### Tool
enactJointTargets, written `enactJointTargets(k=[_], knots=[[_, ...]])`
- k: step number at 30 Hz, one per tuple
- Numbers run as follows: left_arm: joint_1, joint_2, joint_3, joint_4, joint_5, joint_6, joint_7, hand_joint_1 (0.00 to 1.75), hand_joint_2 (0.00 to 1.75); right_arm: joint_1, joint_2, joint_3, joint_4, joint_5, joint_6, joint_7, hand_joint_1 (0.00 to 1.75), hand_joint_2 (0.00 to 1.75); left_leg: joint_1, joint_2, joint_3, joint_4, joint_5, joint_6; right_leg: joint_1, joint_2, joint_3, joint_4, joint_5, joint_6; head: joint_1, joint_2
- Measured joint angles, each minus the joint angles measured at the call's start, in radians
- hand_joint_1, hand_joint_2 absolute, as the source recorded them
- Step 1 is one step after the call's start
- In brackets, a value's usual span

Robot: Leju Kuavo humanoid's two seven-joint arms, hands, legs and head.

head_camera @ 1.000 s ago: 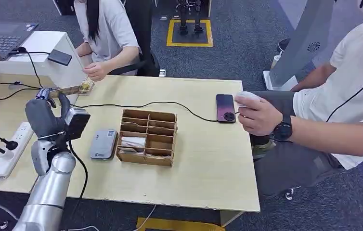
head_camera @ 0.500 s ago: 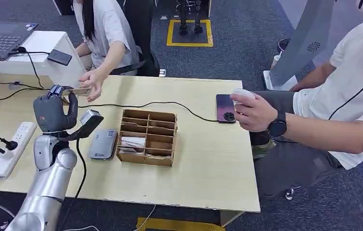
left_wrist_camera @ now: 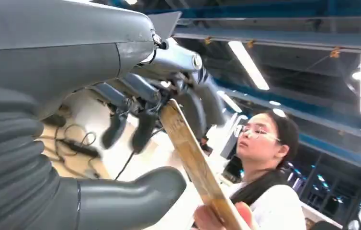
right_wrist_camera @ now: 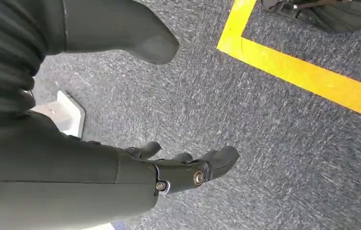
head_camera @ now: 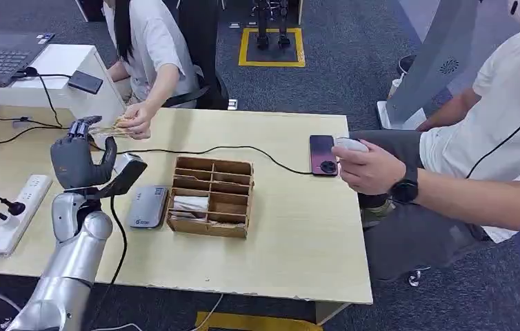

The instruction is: Pass the card to the sensor for recognition and then transmit it.

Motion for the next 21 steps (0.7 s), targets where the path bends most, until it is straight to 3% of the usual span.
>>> enactJointTargets(k=[2, 3, 6, 11, 17, 19, 21], knots=[[-0.001, 0.0, 0.0, 0.021, 0.065, -0.002, 0.008, 0.0, 1.75, 0.001, 0.0, 0.0, 0.0, -0.001, 0.0, 0.002, 0.0, 1.75, 0.0, 0.0, 0.0, 0.0, 0.0, 0.0, 0.0, 0.0, 0.0, 0.0, 0.0, 0.0, 0.0, 0.0], [-0.001, 0.0, -0.001, 0.028, 0.111, -0.011, 0.04, 0.0, 1.75, 0.004, -0.001, 0.0, 0.0, -0.008, -0.002, 0.002, 0.0, 1.75, 0.0, 0.0, 0.0, 0.0, 0.0, 0.0, 0.0, 0.0, -0.001, 0.0, 0.0, 0.0, 0.0, 0.0], [0.0, 0.0, -0.001, 0.028, 0.142, -0.026, 0.063, 0.0, 1.75, 0.008, -0.002, 0.0, 0.0, -0.018, -0.004, 0.002, 0.0, 1.75, 0.0, 0.0, -0.001, 0.0, 0.0, 0.0, 0.0, 0.0, -0.001, 0.0, 0.0, 0.0, 0.0, 0.0], [0.047, 0.0, -0.009, -0.02, 0.222, -0.094, 0.061, 0.0, 1.75, 0.012, -0.002, -0.001, 0.0, -0.033, -0.008, 0.01, 0.0, 1.75, 0.0, 0.001, -0.001, 0.0, 0.0, 0.0, 0.0, 0.001, -0.001, 0.0, 0.0, 0.0, 0.0, 0.0], [0.208, 0.002, -0.065, -0.229, 0.355, -0.279, -0.04, 0.0, 1.75, 0.02, -0.002, -0.006, 0.0, -0.046, -0.018, 0.009, 0.0, 1.75, 0.0, 0.002, -0.001, 0.0, -0.001, 0.0, 0.0, 0.002, -0.002, 0.0, 0.0, 0.0, -0.001, 0.0], [0.284, 0.004, -0.115, -0.332, 0.343, -0.333, -0.044, 0.0, 1.75, 0.024, -0.002, -0.014, 0.0, -0.057, -0.021, 0.009, 0.0, 1.75, 0.0, 0.002, -0.002, 0.0, -0.002, 0.0, 0.0, 0.002, -0.002, 0.0, -0.001, 0.0, 0.0, 0.0], [0.355, 0.011, -0.166, -0.412, 0.304, -0.344, -0.038, 0.0, 1.75, 0.026, -0.002, -0.02, 0.0, -0.065, -0.021, 0.006, 0.0, 1.75, 0.0, 0.002, -0.002, 0.0, -0.002, 0.001, 0.0, 0.003, -0.002, -0.001, -0.001, 0.0, 0.0, 0.0]])
